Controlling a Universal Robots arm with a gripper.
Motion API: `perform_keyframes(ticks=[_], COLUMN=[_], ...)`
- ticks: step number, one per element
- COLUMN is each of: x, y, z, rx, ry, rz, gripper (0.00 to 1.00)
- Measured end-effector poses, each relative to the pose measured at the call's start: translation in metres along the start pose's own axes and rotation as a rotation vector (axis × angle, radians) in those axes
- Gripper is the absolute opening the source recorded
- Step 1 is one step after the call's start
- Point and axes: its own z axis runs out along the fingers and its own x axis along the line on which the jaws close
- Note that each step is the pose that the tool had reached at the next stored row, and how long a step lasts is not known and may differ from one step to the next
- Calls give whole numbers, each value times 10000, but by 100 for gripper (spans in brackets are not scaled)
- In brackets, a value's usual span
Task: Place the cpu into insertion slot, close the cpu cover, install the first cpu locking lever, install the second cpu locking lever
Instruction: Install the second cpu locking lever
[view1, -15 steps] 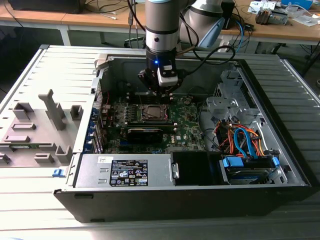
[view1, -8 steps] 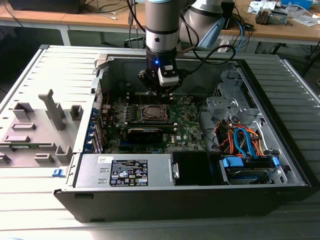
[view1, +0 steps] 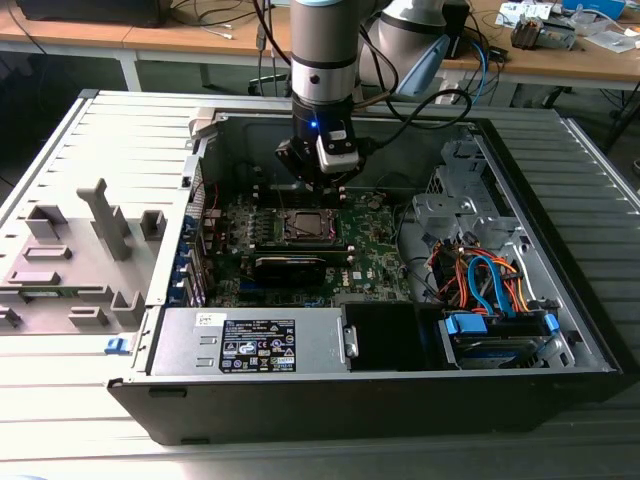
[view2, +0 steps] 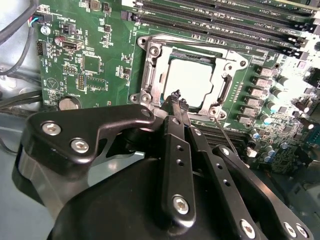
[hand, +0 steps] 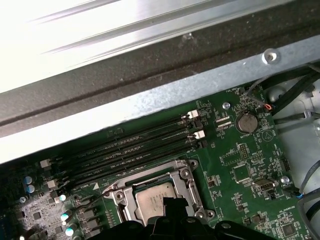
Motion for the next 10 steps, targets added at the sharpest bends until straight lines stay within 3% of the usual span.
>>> perform_keyframes(ticks=[10], x=[0], y=[0], z=[0], rx=[-12], ry=[-3], rz=[-240], gripper=[11])
